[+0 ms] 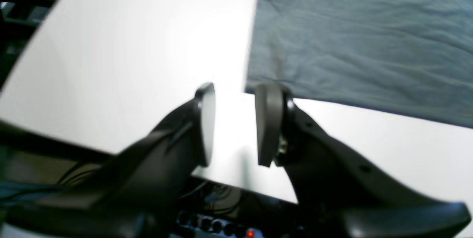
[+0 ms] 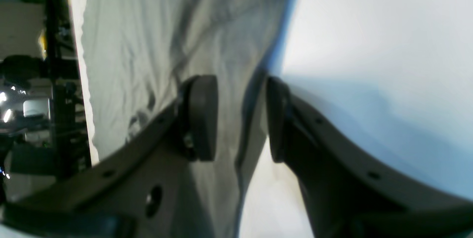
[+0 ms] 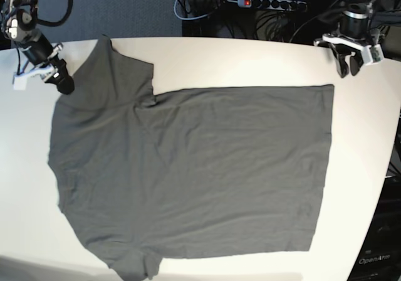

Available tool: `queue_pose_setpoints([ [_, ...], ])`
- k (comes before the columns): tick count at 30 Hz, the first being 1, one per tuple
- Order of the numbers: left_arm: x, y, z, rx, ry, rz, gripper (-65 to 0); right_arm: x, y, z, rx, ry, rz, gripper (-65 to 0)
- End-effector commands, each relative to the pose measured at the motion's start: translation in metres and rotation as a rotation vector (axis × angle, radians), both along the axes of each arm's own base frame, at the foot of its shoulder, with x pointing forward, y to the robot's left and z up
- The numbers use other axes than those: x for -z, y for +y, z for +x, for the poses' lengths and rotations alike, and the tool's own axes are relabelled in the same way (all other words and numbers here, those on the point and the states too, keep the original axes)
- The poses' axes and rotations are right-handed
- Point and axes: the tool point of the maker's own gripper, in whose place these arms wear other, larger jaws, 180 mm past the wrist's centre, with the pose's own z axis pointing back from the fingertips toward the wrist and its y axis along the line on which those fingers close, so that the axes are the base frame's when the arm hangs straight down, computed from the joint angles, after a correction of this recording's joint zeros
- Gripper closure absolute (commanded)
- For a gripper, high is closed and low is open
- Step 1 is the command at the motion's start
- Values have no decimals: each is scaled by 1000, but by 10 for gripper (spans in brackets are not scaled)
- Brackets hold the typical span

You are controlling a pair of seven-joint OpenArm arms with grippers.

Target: Fold the T-shirt properly

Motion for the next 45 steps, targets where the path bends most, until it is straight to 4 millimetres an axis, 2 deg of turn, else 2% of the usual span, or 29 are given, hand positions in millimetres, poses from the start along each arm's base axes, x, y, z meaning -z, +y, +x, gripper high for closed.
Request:
queue_pose_setpoints([
  [1,-13,6,4,-7,-48,17,-187,-8,-8,5,5,-28,-7,-226],
  [5,-14,14,-1,-28,-43,29,-187,-9,-5,5,-17,-40,-7,-226],
  [10,-14,14,-2,-29,-41,30,-187,-12,-4,11,-26,-55,-9,-226],
  [17,-14,14,-2,-30,-41,29,-187,-10,20,24,-106,-57,6,-226],
  [24,-13,15,-3,-32,-37,30,-187,-9,22,34,-132,-62,-35,-218],
  [26,-13,15,-3,-32,-37,30,-187,-7,24,32,-126,-59,-28,-167],
  [30,-13,15,-3,-32,-36,29,-187,-6,25,31,-131,-54,-28,-22],
  [31,-13,14,-2,-30,-36,28,-187,-5,25,31,-136,-50,-34,-4],
  [34,-12,9,0,-5,-36,16,-187,-2,26,29,-144,-41,-46,-7],
  [37,-13,-9,4,84,-54,-19,-187,-1,27,28,-149,-36,-55,-7],
  [40,-3,-21,5,121,-2,-56,-187,0,27,28,-149,-34,-54,-7],
  [45,17,5,-2,68,195,-51,-187,0,26,27,-155,-29,-63,-6],
])
